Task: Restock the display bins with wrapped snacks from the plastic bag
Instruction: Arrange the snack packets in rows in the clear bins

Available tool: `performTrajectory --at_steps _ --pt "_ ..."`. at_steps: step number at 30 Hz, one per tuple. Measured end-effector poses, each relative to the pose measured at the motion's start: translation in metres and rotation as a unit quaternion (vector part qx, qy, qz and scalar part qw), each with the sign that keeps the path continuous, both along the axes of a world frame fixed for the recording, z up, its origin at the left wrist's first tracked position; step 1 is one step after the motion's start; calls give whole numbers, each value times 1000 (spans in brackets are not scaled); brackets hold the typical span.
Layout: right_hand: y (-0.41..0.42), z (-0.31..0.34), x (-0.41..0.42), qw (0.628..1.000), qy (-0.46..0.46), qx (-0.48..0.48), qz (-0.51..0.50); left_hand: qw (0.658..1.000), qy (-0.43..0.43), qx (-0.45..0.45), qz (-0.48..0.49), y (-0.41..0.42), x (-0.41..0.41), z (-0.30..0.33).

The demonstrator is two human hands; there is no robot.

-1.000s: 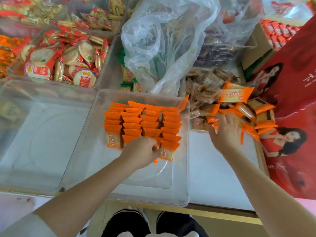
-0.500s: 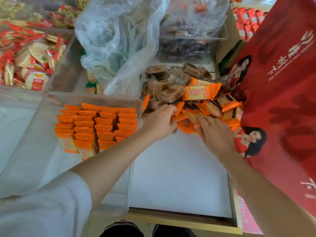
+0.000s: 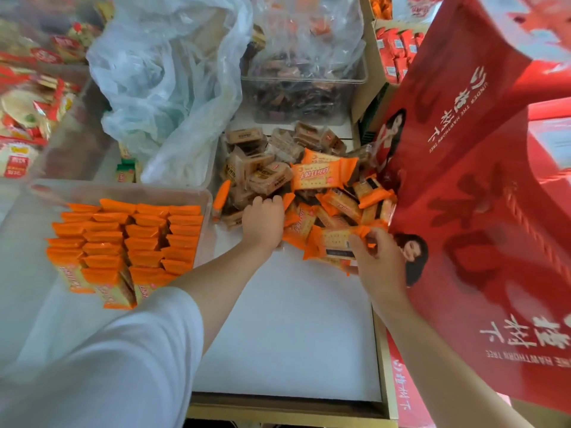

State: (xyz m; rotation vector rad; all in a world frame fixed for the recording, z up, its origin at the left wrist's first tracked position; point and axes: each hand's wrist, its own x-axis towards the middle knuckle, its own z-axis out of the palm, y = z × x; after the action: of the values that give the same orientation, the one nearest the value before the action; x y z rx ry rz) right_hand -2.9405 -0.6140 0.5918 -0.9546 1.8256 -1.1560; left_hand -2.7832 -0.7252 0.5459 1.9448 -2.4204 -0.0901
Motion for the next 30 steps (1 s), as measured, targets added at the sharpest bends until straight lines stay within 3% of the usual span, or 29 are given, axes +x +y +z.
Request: performTrajectory --at_steps 4,7,10,12,14,20,22,26,30 --pt "4 1 4 1000 25 -14 5 986 149 -64 -25 14 19 18" --pt "-2 11 12 1000 9 -14 -15 939 332 -84 -29 35 43 46" --pt "-11 41 32 995 -87 -42 -27 822 561 -45 87 61 73 75" --pt "-17 57 49 996 -61 -68 18 730 663 -5 168 72 90 89" --pt "-20 67 80 992 -28 -95 82 699 683 -14 210 84 122 97" --pt "-23 72 174 964 -1 -83 252 818 553 -22 158 120 244 112" --pt "-24 70 200 944 35 -80 317 822 554 21 126 134 282 121" --pt "-26 70 243 892 113 -100 426 800 580 109 107 154 344 122" --pt "-22 66 280 826 234 -213 466 850 500 136 93 152 383 105"
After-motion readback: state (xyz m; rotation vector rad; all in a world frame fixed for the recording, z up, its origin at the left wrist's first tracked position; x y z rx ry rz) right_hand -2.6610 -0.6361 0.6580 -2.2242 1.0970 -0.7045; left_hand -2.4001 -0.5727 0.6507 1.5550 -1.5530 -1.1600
